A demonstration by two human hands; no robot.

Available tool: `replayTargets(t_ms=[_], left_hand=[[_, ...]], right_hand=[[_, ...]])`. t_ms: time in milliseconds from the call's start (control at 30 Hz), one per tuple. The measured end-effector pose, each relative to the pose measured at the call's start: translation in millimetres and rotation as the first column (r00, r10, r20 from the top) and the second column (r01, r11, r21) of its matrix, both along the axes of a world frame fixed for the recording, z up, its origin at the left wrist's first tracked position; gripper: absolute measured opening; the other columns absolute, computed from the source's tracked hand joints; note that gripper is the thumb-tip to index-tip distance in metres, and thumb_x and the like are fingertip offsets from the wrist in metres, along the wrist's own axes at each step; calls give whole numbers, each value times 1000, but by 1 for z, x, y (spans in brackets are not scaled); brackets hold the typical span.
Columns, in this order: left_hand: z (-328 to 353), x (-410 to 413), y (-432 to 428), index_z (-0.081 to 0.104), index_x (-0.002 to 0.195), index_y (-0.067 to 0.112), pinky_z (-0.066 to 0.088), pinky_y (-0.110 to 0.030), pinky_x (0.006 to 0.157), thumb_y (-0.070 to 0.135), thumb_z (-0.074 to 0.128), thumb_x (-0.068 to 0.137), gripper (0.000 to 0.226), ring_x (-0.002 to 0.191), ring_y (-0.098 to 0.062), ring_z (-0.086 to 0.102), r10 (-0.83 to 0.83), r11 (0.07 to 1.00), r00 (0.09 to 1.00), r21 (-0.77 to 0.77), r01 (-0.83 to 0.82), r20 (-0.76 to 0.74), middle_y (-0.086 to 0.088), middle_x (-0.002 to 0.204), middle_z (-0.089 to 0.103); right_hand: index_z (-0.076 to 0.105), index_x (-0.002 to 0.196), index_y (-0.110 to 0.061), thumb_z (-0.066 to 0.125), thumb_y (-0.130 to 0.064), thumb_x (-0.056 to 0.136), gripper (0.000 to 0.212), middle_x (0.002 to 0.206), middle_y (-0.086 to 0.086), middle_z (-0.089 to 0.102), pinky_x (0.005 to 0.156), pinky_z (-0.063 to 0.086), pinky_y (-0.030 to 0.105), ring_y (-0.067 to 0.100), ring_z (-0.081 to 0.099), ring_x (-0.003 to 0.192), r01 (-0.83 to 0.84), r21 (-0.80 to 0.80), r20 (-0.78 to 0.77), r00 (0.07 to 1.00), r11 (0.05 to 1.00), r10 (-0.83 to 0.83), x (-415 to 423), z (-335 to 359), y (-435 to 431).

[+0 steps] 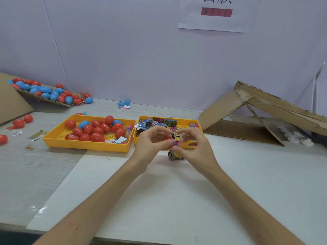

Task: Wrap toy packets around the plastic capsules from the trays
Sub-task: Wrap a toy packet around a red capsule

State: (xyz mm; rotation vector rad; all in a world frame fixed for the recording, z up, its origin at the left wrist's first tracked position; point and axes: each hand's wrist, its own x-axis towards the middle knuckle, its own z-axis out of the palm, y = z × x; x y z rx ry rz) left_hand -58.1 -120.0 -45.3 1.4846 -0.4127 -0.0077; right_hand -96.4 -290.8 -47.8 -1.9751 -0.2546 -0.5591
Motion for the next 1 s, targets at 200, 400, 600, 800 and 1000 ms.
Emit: replayTargets(t_ms=[200, 400, 600, 800, 1000], left_hand=[[0, 0, 0, 67, 108, 1, 61, -43, 86, -5, 72, 87, 23, 98, -33, 71, -69, 992, 989, -111, 55, -130, -20, 108, 69], [0, 2, 4, 65, 112, 2, 59, -35, 93, -4, 71, 85, 29, 115, -36, 67, -278, 933, 882, -324, 155, -380, -29, 122, 64], [1, 3, 8, 68, 109, 11, 59, -27, 77, 10, 78, 81, 30, 100, -26, 73, -251, 961, 883, -210, 179, -397, -18, 112, 73], [1, 2, 7, 67, 107, 7, 60, -28, 78, 2, 73, 85, 24, 101, -31, 73, -303, 934, 850, -310, 176, -430, -24, 111, 73], [4, -1, 5, 62, 124, 2, 59, -34, 90, 12, 65, 95, 31, 108, -33, 70, -382, 908, 833, -330, 258, -401, -23, 122, 69]], right_hand=[[69, 97, -28, 86, -12, 76, 31, 93, -7, 75, 78, 60, 34, 14, 73, 88, -84, 78, -59, 994, 993, 88, 1, -3, 1], [69, 96, -29, 87, -14, 75, 32, 91, -13, 72, 75, 55, 21, 10, 70, 84, -54, 15, 8, 998, 998, 54, 0, -3, 0], [69, 97, -23, 88, -15, 75, 30, 87, -11, 72, 75, 50, 14, 7, 68, 82, -46, -40, 52, 998, 998, 48, -1, -3, 0], [69, 98, -25, 88, -12, 72, 35, 87, -13, 71, 75, 48, 12, 6, 67, 82, -34, -45, 60, 998, 998, 36, 0, -4, 0], [71, 99, -23, 85, -8, 72, 34, 95, -10, 67, 74, 45, 10, 10, 63, 85, 11, -100, 115, 993, 995, 1, 1, -3, 0]])
